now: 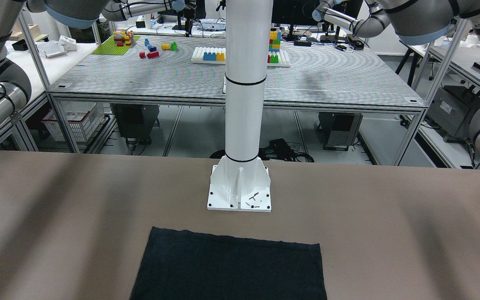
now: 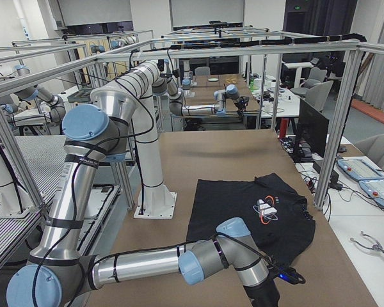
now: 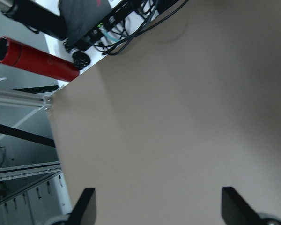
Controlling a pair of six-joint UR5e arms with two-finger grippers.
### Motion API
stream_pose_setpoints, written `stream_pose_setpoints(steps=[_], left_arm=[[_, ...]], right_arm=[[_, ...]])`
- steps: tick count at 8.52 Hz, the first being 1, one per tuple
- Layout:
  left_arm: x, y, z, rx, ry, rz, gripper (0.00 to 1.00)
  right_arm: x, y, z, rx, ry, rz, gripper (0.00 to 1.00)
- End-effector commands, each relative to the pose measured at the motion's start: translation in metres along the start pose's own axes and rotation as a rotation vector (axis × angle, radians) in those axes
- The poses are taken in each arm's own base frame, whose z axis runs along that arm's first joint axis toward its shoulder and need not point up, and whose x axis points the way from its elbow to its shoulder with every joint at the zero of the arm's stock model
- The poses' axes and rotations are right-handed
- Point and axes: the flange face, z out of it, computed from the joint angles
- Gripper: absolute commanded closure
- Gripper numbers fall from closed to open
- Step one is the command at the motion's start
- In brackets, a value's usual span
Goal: Fold clothes
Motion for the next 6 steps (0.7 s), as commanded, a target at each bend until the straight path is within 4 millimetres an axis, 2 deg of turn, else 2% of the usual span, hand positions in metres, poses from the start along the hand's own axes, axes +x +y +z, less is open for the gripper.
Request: stream_pose_setpoints(steps=[1, 2, 3, 4, 5, 6], left_arm=[[0.085, -0.08, 0.028, -0.005, 0.184, -0.056, 0.06], [0.122, -0.098, 0.041, -0.01, 0.213, -0.092, 0.06], [0.169, -0.12, 0.063, 0.008, 0.259, -0.148, 0.06], [0.207, -0.129, 0.084, 0.019, 0.301, -0.194, 0.06], [0.232, -0.146, 0.095, 0.025, 0.334, -0.235, 0.06], [0.264, -0.176, 0.098, -0.003, 0.389, -0.279, 0.06]], right_arm=[[-0.083, -0.092, 0.046, -0.01, -0.148, 0.107, 0.06], [-0.137, -0.123, 0.056, -0.012, -0.192, 0.109, 0.06], [-0.193, -0.148, 0.063, -0.003, -0.238, 0.122, 0.06], [-0.227, -0.168, 0.063, 0.006, -0.27, 0.16, 0.06], [-0.257, -0.174, 0.059, 0.002, -0.298, 0.199, 0.07], [-0.279, -0.175, 0.057, 0.009, -0.325, 0.239, 0.07]])
